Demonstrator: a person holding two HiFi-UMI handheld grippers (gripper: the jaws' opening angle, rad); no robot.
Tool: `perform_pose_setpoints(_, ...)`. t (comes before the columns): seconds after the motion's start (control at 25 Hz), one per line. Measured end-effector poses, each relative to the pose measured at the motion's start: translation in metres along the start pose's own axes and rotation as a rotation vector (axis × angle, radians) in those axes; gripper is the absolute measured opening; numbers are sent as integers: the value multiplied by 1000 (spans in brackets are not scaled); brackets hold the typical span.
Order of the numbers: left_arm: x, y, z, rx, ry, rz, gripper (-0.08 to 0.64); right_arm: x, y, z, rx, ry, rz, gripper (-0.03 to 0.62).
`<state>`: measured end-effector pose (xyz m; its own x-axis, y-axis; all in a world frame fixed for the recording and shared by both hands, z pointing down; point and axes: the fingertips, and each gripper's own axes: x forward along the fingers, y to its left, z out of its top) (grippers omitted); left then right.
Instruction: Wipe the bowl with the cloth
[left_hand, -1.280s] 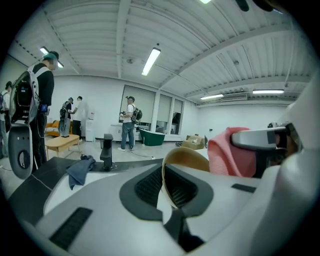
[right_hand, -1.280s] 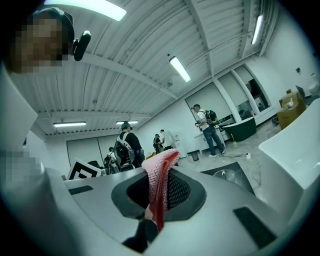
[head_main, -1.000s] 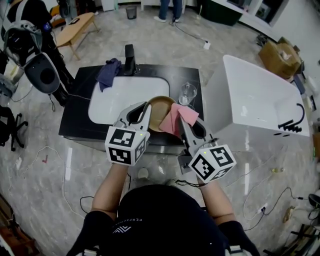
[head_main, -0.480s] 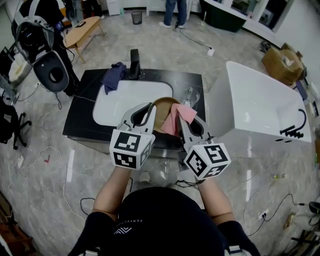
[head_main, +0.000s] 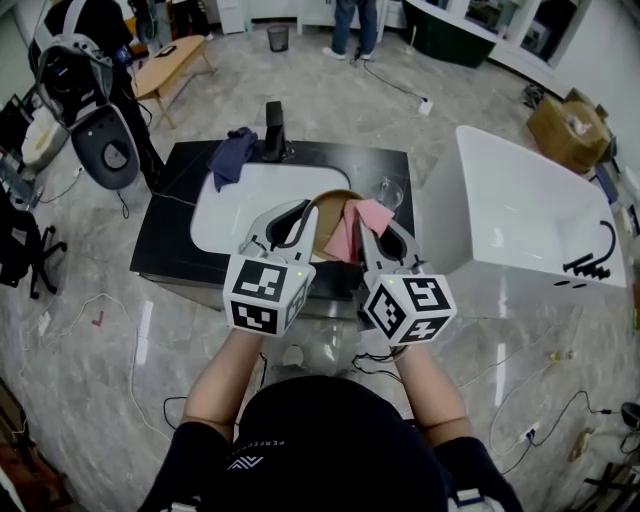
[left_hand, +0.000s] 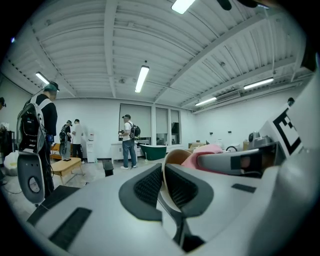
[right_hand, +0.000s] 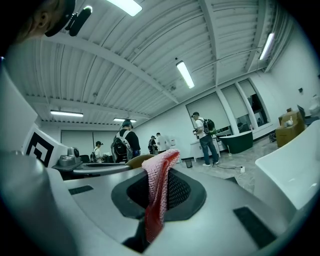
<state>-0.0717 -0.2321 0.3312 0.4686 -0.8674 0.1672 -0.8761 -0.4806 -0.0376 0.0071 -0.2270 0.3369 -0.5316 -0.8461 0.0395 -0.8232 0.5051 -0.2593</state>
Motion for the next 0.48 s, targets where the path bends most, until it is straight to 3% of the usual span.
perform_pose_setpoints(0.48, -1, 0, 5, 23, -17, 2, 21, 11, 3, 4, -34, 12, -8, 43)
